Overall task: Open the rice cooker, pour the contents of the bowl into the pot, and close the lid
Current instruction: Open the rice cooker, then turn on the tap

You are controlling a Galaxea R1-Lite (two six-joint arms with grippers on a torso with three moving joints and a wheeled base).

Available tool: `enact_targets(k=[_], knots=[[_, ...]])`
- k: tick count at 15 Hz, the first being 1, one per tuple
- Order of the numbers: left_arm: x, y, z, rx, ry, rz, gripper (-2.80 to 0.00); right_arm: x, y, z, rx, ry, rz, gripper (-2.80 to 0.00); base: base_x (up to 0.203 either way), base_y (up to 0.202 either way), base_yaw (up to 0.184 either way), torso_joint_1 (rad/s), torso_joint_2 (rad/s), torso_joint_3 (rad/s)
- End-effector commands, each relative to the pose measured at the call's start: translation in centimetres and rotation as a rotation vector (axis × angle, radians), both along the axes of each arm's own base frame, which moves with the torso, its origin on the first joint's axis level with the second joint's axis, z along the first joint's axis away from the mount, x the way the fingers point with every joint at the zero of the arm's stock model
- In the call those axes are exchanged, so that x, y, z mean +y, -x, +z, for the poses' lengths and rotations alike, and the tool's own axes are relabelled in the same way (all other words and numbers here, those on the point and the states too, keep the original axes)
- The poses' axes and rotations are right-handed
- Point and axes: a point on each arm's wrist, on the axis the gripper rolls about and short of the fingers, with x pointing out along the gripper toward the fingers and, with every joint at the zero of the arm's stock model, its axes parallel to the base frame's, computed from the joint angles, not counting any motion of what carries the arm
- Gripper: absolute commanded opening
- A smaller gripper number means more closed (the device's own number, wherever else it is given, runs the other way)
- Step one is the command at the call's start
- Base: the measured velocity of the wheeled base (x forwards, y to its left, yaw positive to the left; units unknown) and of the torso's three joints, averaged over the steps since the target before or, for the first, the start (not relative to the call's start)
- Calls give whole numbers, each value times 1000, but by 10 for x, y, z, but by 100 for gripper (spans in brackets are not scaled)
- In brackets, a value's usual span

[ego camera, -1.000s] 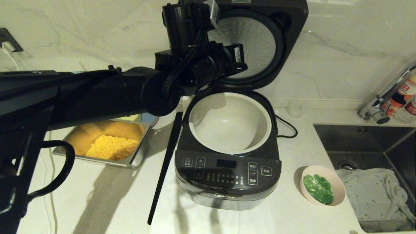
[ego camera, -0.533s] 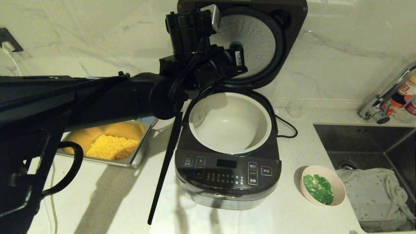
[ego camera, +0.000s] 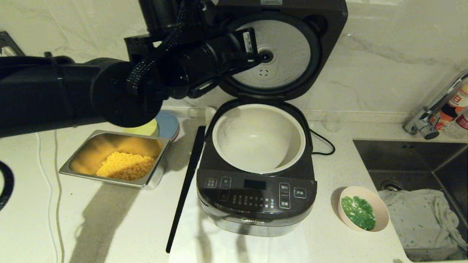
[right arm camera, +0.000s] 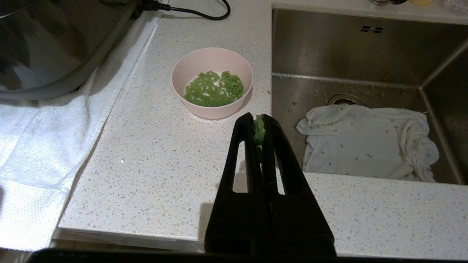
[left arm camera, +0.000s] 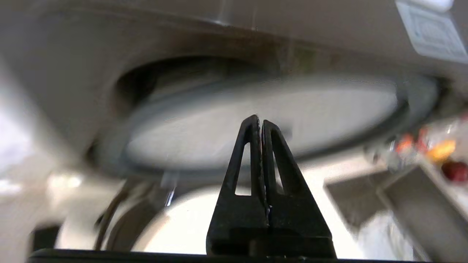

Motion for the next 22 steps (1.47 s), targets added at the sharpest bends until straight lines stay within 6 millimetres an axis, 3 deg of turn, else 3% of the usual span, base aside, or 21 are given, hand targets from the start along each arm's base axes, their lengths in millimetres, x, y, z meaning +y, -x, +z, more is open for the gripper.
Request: enact_targets(k=[1,6,9,12,15,18,20,22], knots=[[34,42,6,23,-18,16,-280,0,0,0,0,0,0,-280,0,0,0,0,0,0],[120,120,-18,79,-54,183,-280,0,0,0,0,0,0,-280,0,0,0,0,0,0],[190,155,-35,62,-57,483,-280,0,0,0,0,0,0,-280,0,0,0,0,0,0],[232,219,-51,-18,-18,678,-280,0,0,0,0,0,1,-280,0,0,0,0,0,0],[252,274,-97,-59,-23,882,-280,0,0,0,0,0,1,-280,0,0,0,0,0,0],[257,305,-161,-39,-56,1053,-280,0,0,0,0,0,1,-280,0,0,0,0,0,0],[255,307,-202,19,-106,1044,-280,0,0,0,-1,0,0,-280,0,0,0,0,0,0],[251,303,-217,48,-159,820,-280,0,0,0,0,0,1,-280,0,0,0,0,0,0]])
